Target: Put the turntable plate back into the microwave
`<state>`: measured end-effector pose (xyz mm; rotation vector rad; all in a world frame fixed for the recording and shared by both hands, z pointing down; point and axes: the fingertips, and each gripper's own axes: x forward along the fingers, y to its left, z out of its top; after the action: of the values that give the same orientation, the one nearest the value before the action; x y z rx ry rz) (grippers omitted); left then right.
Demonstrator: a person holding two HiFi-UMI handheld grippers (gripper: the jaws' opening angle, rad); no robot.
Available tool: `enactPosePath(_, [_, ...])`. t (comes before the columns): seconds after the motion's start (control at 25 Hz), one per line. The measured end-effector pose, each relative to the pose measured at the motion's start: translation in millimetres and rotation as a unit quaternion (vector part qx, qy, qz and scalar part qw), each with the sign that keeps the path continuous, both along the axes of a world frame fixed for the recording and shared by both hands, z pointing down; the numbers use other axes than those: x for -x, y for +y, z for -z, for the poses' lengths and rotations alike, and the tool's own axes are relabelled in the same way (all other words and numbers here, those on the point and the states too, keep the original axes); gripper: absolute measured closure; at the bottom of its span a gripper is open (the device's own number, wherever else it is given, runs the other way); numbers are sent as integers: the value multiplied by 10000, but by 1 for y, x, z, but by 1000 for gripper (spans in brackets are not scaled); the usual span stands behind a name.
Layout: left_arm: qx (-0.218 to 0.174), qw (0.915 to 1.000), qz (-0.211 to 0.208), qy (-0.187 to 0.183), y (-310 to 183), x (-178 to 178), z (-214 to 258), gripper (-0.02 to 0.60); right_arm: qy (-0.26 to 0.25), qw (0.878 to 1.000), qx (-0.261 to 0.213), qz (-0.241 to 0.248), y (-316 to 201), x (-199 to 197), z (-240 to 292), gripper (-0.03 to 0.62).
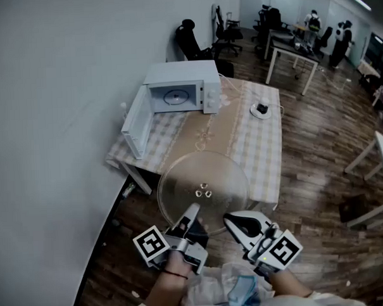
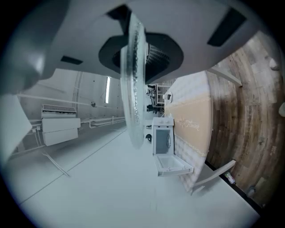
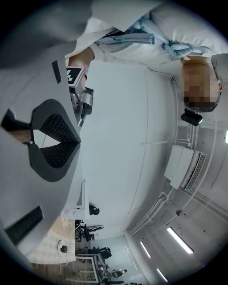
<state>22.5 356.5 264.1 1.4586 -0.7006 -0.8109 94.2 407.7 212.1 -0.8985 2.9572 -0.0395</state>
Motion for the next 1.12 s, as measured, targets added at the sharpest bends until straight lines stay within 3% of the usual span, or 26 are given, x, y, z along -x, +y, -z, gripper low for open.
enactPosePath(0.88, [-28,9994,-338,-83,-8,-8,-6,568,88,10000,-24,14,-2,-2,0,561])
enactPosePath(1.12, [-21,9985,-440,-329,-22,0,-20,568,844,9957,-377,-10,-3,5,-2,559])
